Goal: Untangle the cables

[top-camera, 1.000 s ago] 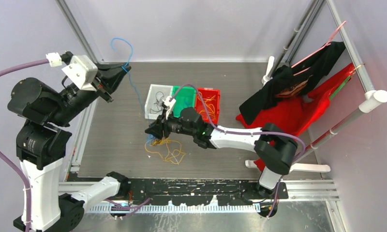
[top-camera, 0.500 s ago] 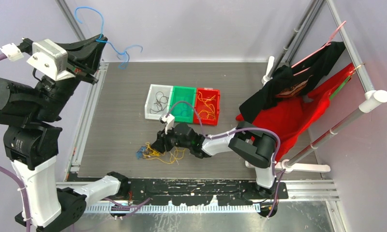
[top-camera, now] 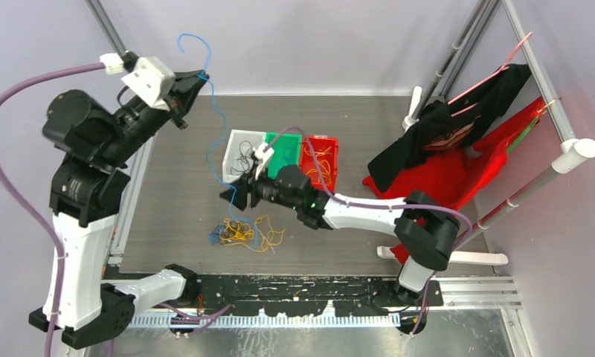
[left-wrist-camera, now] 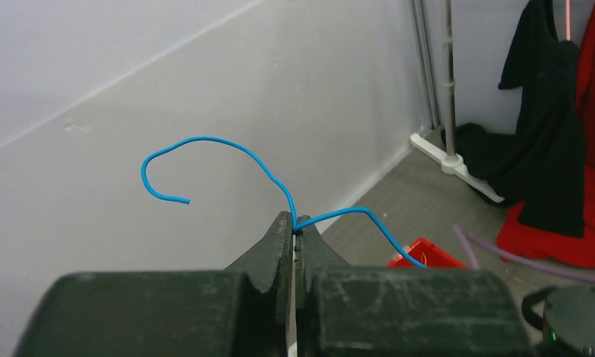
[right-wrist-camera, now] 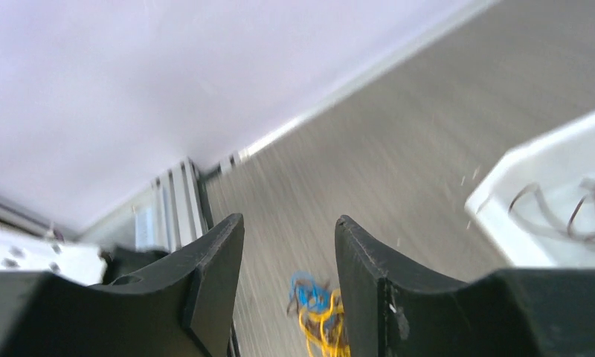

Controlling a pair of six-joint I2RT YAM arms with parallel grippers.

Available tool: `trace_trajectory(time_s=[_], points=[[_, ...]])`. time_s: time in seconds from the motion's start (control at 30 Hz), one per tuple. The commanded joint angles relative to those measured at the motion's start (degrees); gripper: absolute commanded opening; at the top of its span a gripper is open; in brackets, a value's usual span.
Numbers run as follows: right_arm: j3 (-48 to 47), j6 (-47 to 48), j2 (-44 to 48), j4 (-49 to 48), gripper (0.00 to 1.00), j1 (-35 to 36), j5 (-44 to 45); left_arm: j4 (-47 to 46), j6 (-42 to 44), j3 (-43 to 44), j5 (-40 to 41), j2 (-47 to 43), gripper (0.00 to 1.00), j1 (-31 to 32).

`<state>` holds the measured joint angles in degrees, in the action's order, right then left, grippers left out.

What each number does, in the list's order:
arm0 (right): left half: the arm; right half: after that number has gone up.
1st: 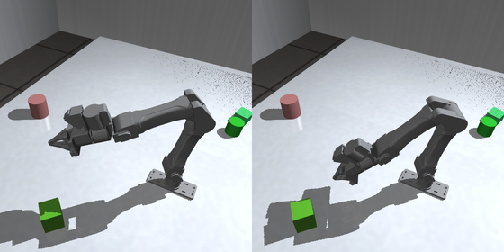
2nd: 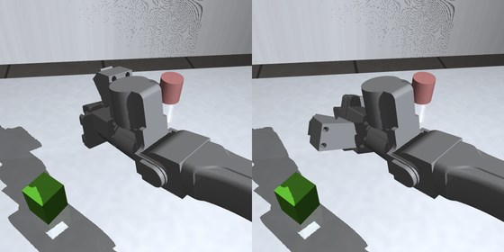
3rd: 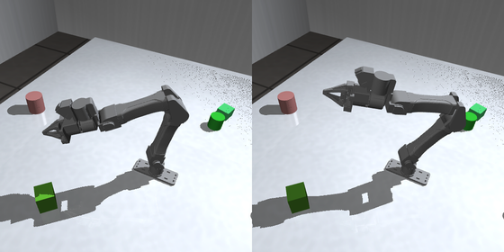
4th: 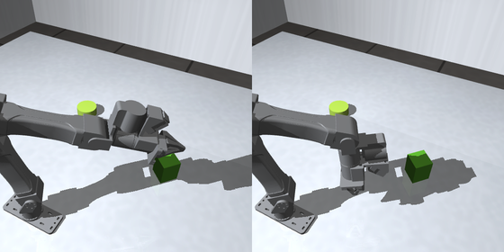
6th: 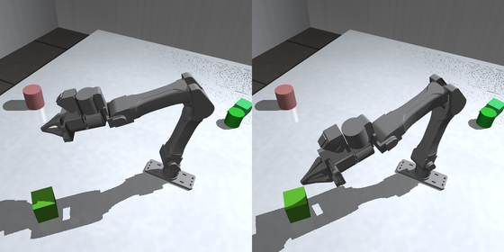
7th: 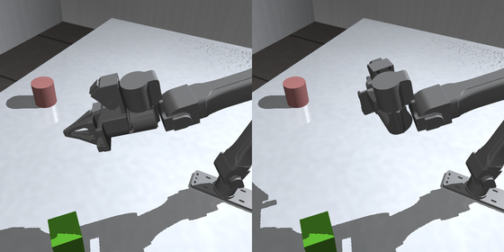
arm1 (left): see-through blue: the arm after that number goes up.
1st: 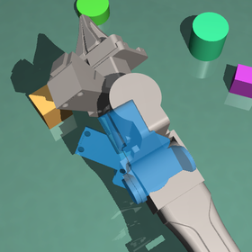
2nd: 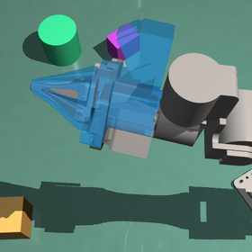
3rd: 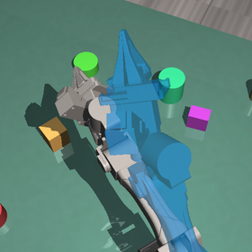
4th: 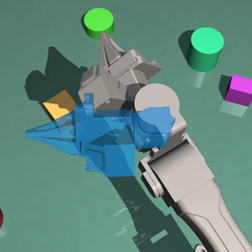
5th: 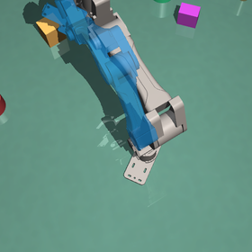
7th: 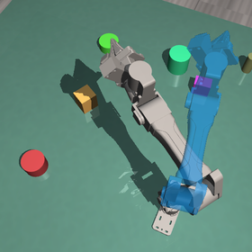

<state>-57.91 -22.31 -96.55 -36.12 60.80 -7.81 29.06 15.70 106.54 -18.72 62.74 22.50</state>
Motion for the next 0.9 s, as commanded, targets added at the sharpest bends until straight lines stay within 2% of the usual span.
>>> trace_trajectory(time_s=[0.0,0.13,0.33,0.6,0.77,0.87], points=[[-5.76,0.40,4.17,0.81,0.53,-3.46,-2.23,0.04,0.79,-1.40,-2.67,0.19,0.00,0.00],[-3.37,-0.24,6.53,0.45,0.53,-5.42,-2.39,-0.43,0.44,-3.81,-2.18,0.64,0.00,0.00],[5.48,-0.26,11.59,0.84,0.54,-7.88,0.35,-2.43,-0.16,-6.72,-1.11,2.96,0.00,0.00],[6.69,7.35,18.40,19.53,0.65,-9.14,23.69,-4.28,-1.06,-6.79,0.63,7.64,0.00,1.97],[6.04,7.88,19.82,24.32,0.66,-11.30,30.80,-6.10,0.43,-9.15,0.81,9.05,0.00,2.83],[5.05,6.93,19.53,27.81,0.66,-13.46,31.93,-6.49,1.68,-9.74,0.47,9.55,0.00,2.95]])
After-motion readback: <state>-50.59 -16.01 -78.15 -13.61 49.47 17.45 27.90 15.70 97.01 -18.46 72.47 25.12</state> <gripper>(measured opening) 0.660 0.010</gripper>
